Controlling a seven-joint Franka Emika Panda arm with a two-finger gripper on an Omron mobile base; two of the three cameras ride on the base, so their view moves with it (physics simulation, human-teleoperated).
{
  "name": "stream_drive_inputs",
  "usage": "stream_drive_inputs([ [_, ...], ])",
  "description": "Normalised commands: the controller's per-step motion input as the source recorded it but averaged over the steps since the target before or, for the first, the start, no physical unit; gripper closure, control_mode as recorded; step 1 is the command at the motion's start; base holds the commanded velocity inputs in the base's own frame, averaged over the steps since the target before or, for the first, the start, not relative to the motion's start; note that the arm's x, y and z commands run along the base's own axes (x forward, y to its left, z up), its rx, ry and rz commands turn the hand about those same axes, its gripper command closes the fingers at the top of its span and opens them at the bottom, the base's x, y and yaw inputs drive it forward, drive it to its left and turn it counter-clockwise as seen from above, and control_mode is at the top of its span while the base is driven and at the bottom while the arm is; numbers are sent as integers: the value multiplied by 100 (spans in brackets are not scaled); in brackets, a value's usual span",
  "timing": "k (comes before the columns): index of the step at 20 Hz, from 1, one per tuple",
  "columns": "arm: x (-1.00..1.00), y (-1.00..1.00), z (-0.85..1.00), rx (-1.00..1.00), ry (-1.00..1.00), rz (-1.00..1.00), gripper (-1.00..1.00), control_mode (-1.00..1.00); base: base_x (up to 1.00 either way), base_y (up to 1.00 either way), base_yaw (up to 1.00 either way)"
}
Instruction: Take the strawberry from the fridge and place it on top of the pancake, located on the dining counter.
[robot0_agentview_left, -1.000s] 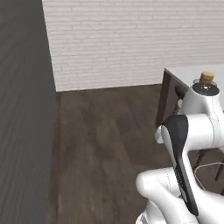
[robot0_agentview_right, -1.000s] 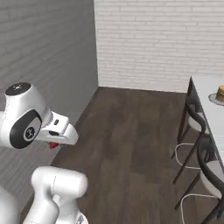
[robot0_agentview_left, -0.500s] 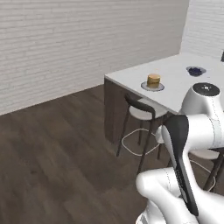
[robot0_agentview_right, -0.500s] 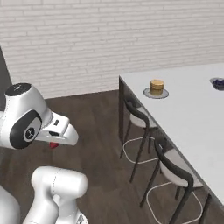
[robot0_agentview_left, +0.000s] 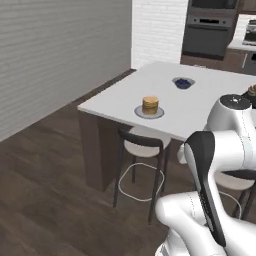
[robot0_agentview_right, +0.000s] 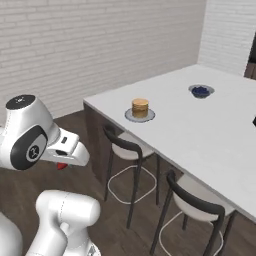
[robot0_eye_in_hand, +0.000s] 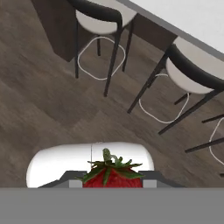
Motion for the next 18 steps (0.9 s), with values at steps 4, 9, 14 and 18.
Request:
stream_drive_inputs([
  [4,0,0,0,0,0,0,100,100,92,51,-71],
  [9,0,0,0,0,0,0,100,100,74,62,-70],
  [14,0,0,0,0,0,0,100,100,38,90,-50],
  [18,0,0,0,0,0,0,100,100,11,68,-18],
])
